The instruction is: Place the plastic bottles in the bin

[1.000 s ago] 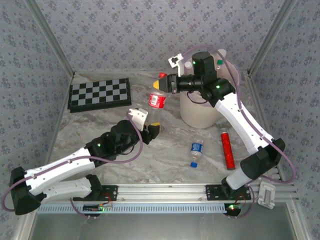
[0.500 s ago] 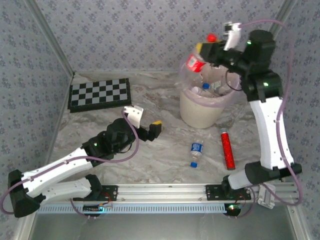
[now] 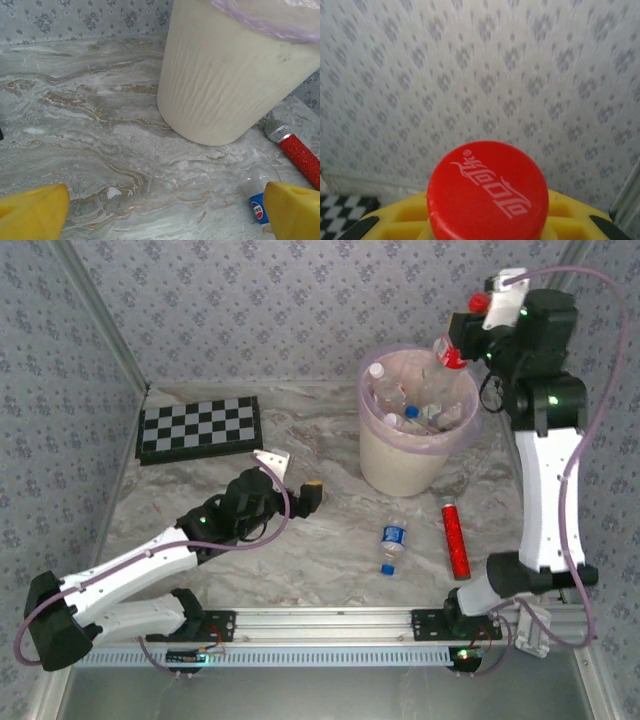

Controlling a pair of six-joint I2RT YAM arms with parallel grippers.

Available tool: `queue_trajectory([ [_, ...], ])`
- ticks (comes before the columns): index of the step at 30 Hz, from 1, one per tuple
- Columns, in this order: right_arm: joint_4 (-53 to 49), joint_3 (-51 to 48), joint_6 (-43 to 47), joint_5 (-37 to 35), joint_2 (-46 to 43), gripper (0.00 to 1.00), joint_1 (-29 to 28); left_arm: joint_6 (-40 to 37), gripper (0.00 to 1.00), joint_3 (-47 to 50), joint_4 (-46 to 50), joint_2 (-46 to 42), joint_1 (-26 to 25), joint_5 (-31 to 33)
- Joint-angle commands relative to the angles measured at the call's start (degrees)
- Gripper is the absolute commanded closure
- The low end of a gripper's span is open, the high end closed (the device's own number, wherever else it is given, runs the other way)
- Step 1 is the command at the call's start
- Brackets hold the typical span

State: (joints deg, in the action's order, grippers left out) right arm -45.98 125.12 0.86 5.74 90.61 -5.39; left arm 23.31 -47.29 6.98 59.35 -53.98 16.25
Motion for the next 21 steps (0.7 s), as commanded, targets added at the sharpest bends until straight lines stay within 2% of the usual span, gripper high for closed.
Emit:
queue_trajectory([
  [1,-7.0,3.2,2.8,0.0,4.2,1.0,-0.6,1.2,0.01,0.0,0.9,-0.6,0.6,-0.9],
  [6,-13.3,7.2,3.0,2.6,11.8,0.99,-1.8,1.5,0.01,-0.3,1.5,-0.2,0.8,-1.0],
  [13,-16.3,7.7,1.7,1.2,20.4,0.94,-5.5,1.9,0.01,-0.8,1.6,1.4,1.3,-1.4],
  [21,-15.3,7.0,-2.4,-0.3,27.5,0.81,-7.8,2.0,0.01,-0.6,2.4,1.2,1.7,-1.4],
])
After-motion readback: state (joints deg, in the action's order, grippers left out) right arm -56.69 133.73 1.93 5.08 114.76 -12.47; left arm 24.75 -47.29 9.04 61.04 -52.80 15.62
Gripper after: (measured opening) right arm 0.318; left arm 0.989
